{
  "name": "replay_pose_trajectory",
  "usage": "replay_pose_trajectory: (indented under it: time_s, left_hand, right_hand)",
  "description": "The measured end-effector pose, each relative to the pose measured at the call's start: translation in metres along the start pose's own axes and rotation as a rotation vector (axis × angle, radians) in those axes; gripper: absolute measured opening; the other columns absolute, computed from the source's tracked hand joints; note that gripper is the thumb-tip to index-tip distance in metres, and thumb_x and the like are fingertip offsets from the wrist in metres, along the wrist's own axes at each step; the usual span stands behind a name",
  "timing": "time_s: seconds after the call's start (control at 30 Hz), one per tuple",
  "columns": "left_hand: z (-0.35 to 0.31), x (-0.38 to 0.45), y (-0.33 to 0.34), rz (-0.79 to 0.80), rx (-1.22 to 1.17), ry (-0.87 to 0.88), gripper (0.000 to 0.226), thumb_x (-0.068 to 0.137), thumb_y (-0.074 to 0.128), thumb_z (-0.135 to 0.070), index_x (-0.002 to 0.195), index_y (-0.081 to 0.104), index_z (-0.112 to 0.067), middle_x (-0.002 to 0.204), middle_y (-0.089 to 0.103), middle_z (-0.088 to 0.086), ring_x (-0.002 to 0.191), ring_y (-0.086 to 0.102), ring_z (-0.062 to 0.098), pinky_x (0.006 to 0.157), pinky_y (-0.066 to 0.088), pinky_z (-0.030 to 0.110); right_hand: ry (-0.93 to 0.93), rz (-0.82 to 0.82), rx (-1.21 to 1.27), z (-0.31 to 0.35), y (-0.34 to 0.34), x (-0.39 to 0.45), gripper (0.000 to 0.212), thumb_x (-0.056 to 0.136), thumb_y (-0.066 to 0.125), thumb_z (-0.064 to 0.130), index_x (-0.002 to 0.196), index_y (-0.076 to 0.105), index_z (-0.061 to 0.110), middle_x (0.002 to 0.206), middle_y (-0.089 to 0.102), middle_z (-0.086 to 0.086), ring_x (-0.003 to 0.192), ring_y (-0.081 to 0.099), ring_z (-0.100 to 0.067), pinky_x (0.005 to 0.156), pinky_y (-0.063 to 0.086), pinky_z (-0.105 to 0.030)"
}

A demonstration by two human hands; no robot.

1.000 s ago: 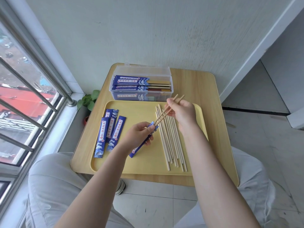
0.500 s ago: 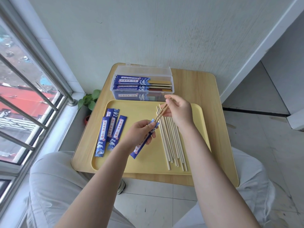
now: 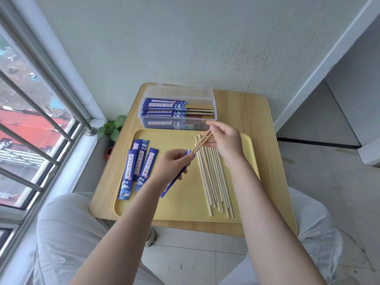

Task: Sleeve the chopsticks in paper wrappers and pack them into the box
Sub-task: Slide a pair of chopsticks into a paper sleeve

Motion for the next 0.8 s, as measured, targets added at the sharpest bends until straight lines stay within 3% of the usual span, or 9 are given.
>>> replay_pose_trajectory:
  time_s: [0.17,0.27,0.33,0.43,0.5,0.57,0.63,0.8]
  left_hand:
    - [-0.017,0.012,-0.018,-0.074,0.052,0.068,0.023,0.085,0.078,-0.019,0.106,0.068,-0.022,0.074,0.064,0.001,0.061,0.058,0.010,0.054,0.048,0.023]
    - [-0.039,0.022,-0.026,-0.102,0.277,0.177,0.022,0.084,0.076,-0.017,0.102,0.065,-0.025,0.080,0.066,-0.002,0.059,0.052,0.004,0.055,0.045,0.015]
    - [-0.060,0.031,-0.031,-0.131,0.473,0.273,0.025,0.087,0.073,-0.017,0.110,0.066,-0.023,0.093,0.066,-0.003,0.068,0.055,0.005,0.059,0.047,0.014]
    - [-0.095,0.049,-0.039,-0.206,0.761,0.424,0.034,0.092,0.066,-0.017,0.125,0.067,-0.016,0.106,0.063,0.000,0.085,0.057,0.017,0.071,0.047,0.028]
    - [-0.112,0.063,-0.040,-0.247,0.879,0.498,0.035,0.095,0.063,-0.017,0.130,0.066,-0.014,0.111,0.064,0.006,0.099,0.059,0.027,0.090,0.047,0.039]
    - [-0.121,0.076,-0.039,-0.291,1.032,0.520,0.035,0.099,0.058,-0.020,0.134,0.062,-0.015,0.121,0.064,0.007,0.115,0.055,0.030,0.107,0.033,0.043]
    - [-0.124,0.091,-0.038,-0.315,1.113,0.505,0.037,0.102,0.054,-0.021,0.138,0.057,-0.018,0.132,0.062,0.005,0.125,0.051,0.028,0.115,0.025,0.044]
    - [-0.114,0.125,-0.038,-0.315,1.096,0.407,0.034,0.103,0.051,-0.018,0.137,0.055,-0.021,0.133,0.062,0.001,0.127,0.048,0.026,0.111,0.027,0.044]
  right_hand:
    - [0.032,0.000,0.113,0.004,-0.001,0.009,0.022,0.104,0.050,0.007,0.116,0.068,0.008,0.098,0.075,-0.015,0.085,0.076,-0.029,0.078,0.062,-0.037]
    - [0.067,-0.062,0.183,0.003,-0.006,0.016,0.015,0.100,0.059,0.008,0.110,0.069,0.004,0.095,0.076,-0.015,0.083,0.076,-0.027,0.075,0.063,-0.037]
    - [0.078,-0.097,0.195,0.001,-0.009,0.023,0.016,0.098,0.062,0.008,0.110,0.069,0.001,0.091,0.076,-0.014,0.079,0.076,-0.028,0.070,0.063,-0.034]
    - [0.077,-0.151,0.122,0.002,-0.016,0.038,0.017,0.097,0.065,0.011,0.111,0.071,0.003,0.079,0.074,-0.009,0.063,0.072,-0.021,0.057,0.057,-0.025]
    - [0.081,-0.185,0.035,0.001,-0.020,0.052,0.018,0.096,0.066,0.014,0.110,0.073,0.005,0.072,0.070,-0.005,0.053,0.063,-0.012,0.051,0.051,-0.020]
    - [0.096,-0.204,-0.010,0.001,-0.019,0.065,0.016,0.097,0.065,0.013,0.108,0.073,0.005,0.071,0.068,-0.004,0.049,0.059,-0.009,0.049,0.048,-0.018]
    - [0.108,-0.211,-0.040,0.001,-0.016,0.077,0.013,0.097,0.064,0.011,0.105,0.072,0.004,0.074,0.069,-0.005,0.051,0.061,-0.009,0.049,0.048,-0.019]
    - [0.074,-0.220,-0.169,0.002,-0.013,0.102,0.005,0.097,0.063,0.014,0.094,0.066,0.016,0.086,0.074,-0.001,0.048,0.060,-0.011,0.046,0.044,-0.020]
Point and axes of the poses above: each hand's wrist, its own x-axis towards the middle knuckle, its own y-axis out of the palm, z = x × y, the point moved 9 cm from there along x, towards the middle knuckle
